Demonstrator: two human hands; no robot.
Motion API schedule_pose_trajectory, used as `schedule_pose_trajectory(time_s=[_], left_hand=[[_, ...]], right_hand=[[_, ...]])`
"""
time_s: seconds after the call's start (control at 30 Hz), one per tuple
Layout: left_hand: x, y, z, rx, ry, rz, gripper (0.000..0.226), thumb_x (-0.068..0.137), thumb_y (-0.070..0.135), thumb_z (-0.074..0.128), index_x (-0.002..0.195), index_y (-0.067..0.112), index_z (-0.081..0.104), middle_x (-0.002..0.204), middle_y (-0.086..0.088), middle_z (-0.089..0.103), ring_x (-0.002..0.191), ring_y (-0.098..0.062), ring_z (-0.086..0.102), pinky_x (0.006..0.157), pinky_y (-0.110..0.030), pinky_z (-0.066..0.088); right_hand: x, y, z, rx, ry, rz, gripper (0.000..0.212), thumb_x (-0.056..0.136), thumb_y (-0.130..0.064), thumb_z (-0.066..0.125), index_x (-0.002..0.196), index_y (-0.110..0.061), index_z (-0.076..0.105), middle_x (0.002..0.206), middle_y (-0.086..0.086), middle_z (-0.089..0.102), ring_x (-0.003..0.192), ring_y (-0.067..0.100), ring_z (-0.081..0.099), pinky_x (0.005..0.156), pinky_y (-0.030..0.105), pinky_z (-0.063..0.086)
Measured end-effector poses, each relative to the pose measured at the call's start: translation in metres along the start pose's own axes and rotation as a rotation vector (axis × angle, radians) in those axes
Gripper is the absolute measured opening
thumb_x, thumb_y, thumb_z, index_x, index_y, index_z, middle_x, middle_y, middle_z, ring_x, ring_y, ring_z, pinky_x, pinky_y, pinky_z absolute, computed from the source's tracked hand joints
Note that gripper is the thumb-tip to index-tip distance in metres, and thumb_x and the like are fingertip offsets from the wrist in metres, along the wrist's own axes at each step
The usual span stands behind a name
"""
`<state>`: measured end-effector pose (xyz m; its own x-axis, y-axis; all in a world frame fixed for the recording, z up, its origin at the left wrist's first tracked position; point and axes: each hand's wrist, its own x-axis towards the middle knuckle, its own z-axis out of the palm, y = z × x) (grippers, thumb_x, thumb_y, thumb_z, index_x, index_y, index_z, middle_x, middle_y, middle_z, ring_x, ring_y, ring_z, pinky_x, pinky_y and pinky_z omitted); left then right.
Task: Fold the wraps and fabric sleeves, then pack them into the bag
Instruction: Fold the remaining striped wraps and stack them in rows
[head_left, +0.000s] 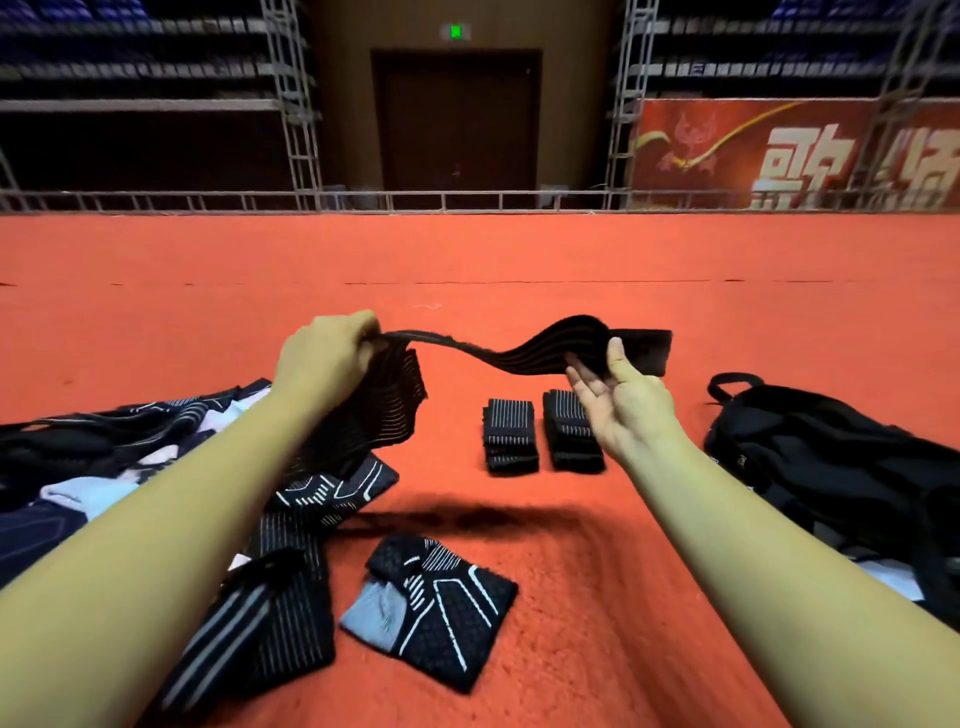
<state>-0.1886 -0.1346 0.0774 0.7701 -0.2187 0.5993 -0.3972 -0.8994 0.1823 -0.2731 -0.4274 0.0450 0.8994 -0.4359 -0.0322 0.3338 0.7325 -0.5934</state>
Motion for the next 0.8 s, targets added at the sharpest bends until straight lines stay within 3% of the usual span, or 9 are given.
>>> schedule_pose_trajectory(time_s=[0.07, 0.13, 0.23, 0.33, 0.4, 0.5, 0.57, 0.67, 0.8], left_hand=[[0.003, 0.004, -0.003, -0.04, -0.034, -0.015, 0.011, 0.091, 0.025, 0.062, 0.1, 0.019, 0.067, 0.094, -0.018, 0.069, 0.088, -0.042, 0.063, 0.07, -0.04, 0.046], [0.002, 0.004, -0.003, -0.086, -0.188, 0.015, 0.008, 0.089, 0.026, 0.068, 0.091, 0.018, 0.069, 0.087, -0.011, 0.07, 0.085, -0.031, 0.065, 0.07, -0.034, 0.047], [-0.012, 0.01, -0.004, -0.279, -0.451, 0.081, 0.019, 0.088, 0.033, 0.073, 0.075, 0.019, 0.069, 0.064, 0.006, 0.066, 0.062, -0.004, 0.056, 0.061, -0.02, 0.043], [-0.031, 0.019, 0.003, -0.486, -0.534, 0.108, 0.014, 0.092, 0.032, 0.069, 0.088, 0.02, 0.074, 0.079, 0.004, 0.074, 0.067, 0.002, 0.058, 0.067, -0.017, 0.045], [-0.041, 0.024, 0.008, -0.561, -0.57, 0.151, 0.01, 0.094, 0.028, 0.066, 0.091, 0.022, 0.073, 0.085, 0.002, 0.075, 0.073, 0.002, 0.06, 0.071, -0.017, 0.046], [-0.05, 0.029, 0.009, -0.574, -0.597, 0.214, 0.01, 0.095, 0.025, 0.066, 0.087, 0.028, 0.071, 0.078, 0.01, 0.07, 0.073, 0.001, 0.06, 0.07, -0.017, 0.045], [-0.055, 0.031, 0.009, -0.578, -0.63, 0.224, 0.012, 0.094, 0.022, 0.066, 0.084, 0.027, 0.069, 0.07, 0.015, 0.063, 0.068, 0.003, 0.055, 0.066, -0.014, 0.042], [-0.066, 0.033, 0.013, -0.629, -0.63, 0.201, 0.004, 0.091, 0.02, 0.071, 0.089, 0.023, 0.068, 0.077, 0.014, 0.066, 0.073, 0.005, 0.057, 0.071, -0.015, 0.043], [-0.085, 0.026, 0.025, -0.582, -0.233, 0.271, 0.024, 0.081, 0.03, 0.08, 0.093, 0.023, 0.06, 0.095, 0.004, 0.057, 0.093, -0.003, 0.054, 0.082, -0.012, 0.039]], right_hand=[[0.0, 0.001, 0.001, -0.05, -0.008, -0.037, 0.017, 0.098, -0.013, 0.057, 0.106, 0.001, 0.05, 0.098, 0.017, 0.064, 0.084, 0.031, 0.071, 0.075, 0.039, 0.06], [-0.004, 0.007, 0.0, -0.243, -0.035, -0.094, 0.009, 0.099, -0.011, 0.057, 0.101, -0.002, 0.056, 0.095, 0.013, 0.066, 0.079, 0.026, 0.071, 0.079, 0.037, 0.059], [-0.018, 0.02, -0.003, -0.811, -0.145, -0.237, 0.011, 0.091, -0.015, 0.068, 0.098, -0.006, 0.066, 0.088, 0.005, 0.07, 0.079, 0.017, 0.066, 0.077, 0.033, 0.055], [-0.036, 0.034, 0.003, -1.239, -0.452, -0.229, 0.045, 0.075, -0.042, 0.082, 0.107, -0.016, 0.061, 0.092, -0.009, 0.065, 0.082, 0.002, 0.059, 0.075, 0.023, 0.048], [-0.047, 0.043, 0.012, -1.443, -0.629, -0.158, 0.056, 0.071, -0.047, 0.084, 0.115, -0.024, 0.058, 0.101, -0.016, 0.063, 0.091, -0.001, 0.058, 0.081, 0.02, 0.046], [-0.053, 0.054, 0.016, -1.709, -0.713, -0.232, 0.04, 0.077, -0.045, 0.079, 0.109, -0.026, 0.064, 0.103, -0.008, 0.068, 0.099, 0.011, 0.062, 0.087, 0.03, 0.048], [-0.052, 0.054, 0.015, -1.804, -0.706, -0.245, 0.017, 0.083, -0.038, 0.072, 0.091, -0.025, 0.064, 0.088, -0.004, 0.067, 0.089, 0.016, 0.063, 0.079, 0.033, 0.048], [-0.054, 0.052, 0.016, -1.758, -0.753, -0.055, 0.013, 0.086, -0.027, 0.066, 0.093, -0.016, 0.07, 0.077, 0.006, 0.064, 0.071, 0.012, 0.057, 0.066, 0.03, 0.047], [-0.056, 0.048, 0.008, -1.489, -0.569, 0.183, 0.012, 0.084, -0.022, 0.072, 0.076, -0.016, 0.065, 0.065, -0.003, 0.058, 0.06, 0.012, 0.054, 0.055, 0.024, 0.04]])
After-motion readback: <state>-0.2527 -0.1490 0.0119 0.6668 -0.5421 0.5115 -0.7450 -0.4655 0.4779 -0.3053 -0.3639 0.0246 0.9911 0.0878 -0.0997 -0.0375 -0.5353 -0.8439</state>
